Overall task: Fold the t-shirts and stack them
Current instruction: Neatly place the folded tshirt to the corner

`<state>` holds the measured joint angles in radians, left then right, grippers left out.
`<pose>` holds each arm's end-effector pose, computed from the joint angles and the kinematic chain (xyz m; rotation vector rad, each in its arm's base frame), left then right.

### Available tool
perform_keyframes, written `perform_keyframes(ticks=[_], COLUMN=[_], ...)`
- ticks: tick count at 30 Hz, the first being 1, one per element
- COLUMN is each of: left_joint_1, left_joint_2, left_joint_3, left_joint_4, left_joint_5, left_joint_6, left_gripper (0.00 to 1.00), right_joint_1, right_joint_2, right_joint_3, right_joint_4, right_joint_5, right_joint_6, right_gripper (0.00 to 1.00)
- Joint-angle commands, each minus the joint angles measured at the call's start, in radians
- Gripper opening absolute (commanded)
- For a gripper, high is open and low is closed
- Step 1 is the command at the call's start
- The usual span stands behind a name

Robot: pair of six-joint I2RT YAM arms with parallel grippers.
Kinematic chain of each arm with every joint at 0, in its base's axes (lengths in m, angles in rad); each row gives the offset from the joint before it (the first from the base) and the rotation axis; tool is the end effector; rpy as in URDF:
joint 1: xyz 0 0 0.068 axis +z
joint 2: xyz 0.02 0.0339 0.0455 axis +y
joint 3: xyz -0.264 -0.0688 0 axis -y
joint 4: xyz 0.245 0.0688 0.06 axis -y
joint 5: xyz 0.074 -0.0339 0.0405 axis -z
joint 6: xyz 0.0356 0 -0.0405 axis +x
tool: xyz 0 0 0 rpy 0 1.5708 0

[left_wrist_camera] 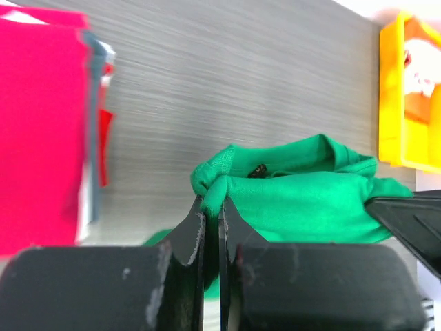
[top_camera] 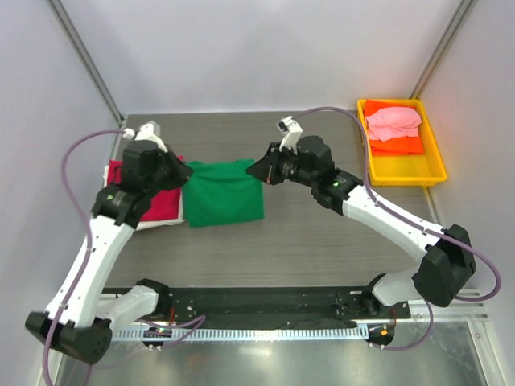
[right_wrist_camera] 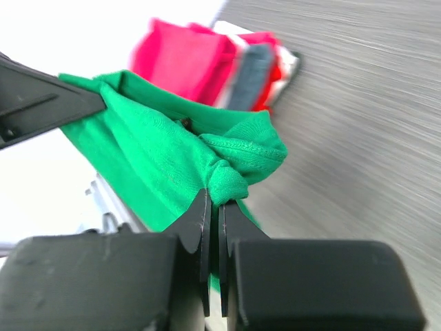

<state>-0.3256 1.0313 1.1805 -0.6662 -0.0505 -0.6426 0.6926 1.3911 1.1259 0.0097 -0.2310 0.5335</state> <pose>0.2024 -0.0664 0.3816 -0.3674 2.1000 -0.5295 0.2488 0.2171 0.3395 -0.3290 1.9289 1.0510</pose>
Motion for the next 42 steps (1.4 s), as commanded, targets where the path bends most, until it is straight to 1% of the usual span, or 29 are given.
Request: perform_keyframes(ticks=[1,4,5,6,8,9,15,16,18,19,22,23,24,27,30,31,35,42], left_joint_1=[0.023,0.031,0.034,0.04,0.056,0.074,0.167,0.178,0.215,0.23,0.293,0.31,0.351,0.407,0.43,0.441,0.497,0.533], left_joint_2=[-0.089,-0.123,-0.126,-0.128,-0.122,-0.117,-0.06,-0.057,-0.039,-0.034,-0.008,0.004,0.031,0.071,0.095,0.117,0.18,0.242], left_joint_3=[0.138,0.224,0.24,0.261,0.28,0.283,0.358,0.364,0.376,0.377,0.358,0.355,0.354,0.338,0.323,0.323,0.341,0.354], left_joint_4=[-0.261,-0.403,-0.432,-0.476,-0.507,-0.509,-0.536,-0.536,-0.524,-0.51,-0.437,-0.412,-0.406,-0.372,-0.331,-0.325,-0.311,-0.283], left_joint_5=[-0.072,-0.17,-0.272,-0.325,-0.432,-0.503,-0.698,-0.76,-0.814,-0.84,-0.822,-0.789,-0.775,-0.746,-0.707,-0.692,-0.634,-0.56], left_joint_6=[0.049,0.076,0.084,0.087,0.1,0.109,0.182,0.195,0.23,0.245,0.282,0.285,0.293,0.313,0.313,0.308,0.304,0.305], left_gripper=[0.0,0.0,0.0,0.0,0.0,0.0,0.0,0.0,0.0,0.0,0.0,0.0,0.0,0.0,0.0,0.0,0.0,0.0], right_joint_1=[0.067,0.123,0.14,0.177,0.215,0.243,0.343,0.366,0.386,0.404,0.42,0.421,0.421,0.423,0.423,0.423,0.423,0.418], right_joint_2=[-0.046,-0.017,0.0,0.029,0.069,0.118,0.288,0.333,0.371,0.416,0.466,0.497,0.511,0.562,0.6,0.606,0.649,0.717], right_joint_3=[0.118,0.191,0.212,0.228,0.287,0.332,0.52,0.567,0.609,0.648,0.718,0.733,0.747,0.813,0.831,0.839,0.868,0.93], right_joint_4=[-0.03,-0.04,-0.045,-0.047,-0.047,-0.051,-0.079,-0.082,-0.083,-0.085,-0.085,-0.086,-0.091,-0.117,-0.122,-0.123,-0.126,-0.149], right_joint_5=[0.062,0.07,0.076,0.084,0.113,0.117,0.159,0.165,0.185,0.188,0.214,0.217,0.225,0.226,0.226,0.264,0.286,0.315], right_joint_6=[0.02,0.033,0.033,0.026,0.019,0.022,0.017,0.016,0.019,0.017,0.016,0.017,0.022,0.029,0.037,0.037,0.034,0.042], right_gripper=[0.01,0.01,0.01,0.01,0.01,0.01,0.01,0.01,0.01,0.01,0.01,0.01,0.01,0.01,0.01,0.01,0.01,0.01])
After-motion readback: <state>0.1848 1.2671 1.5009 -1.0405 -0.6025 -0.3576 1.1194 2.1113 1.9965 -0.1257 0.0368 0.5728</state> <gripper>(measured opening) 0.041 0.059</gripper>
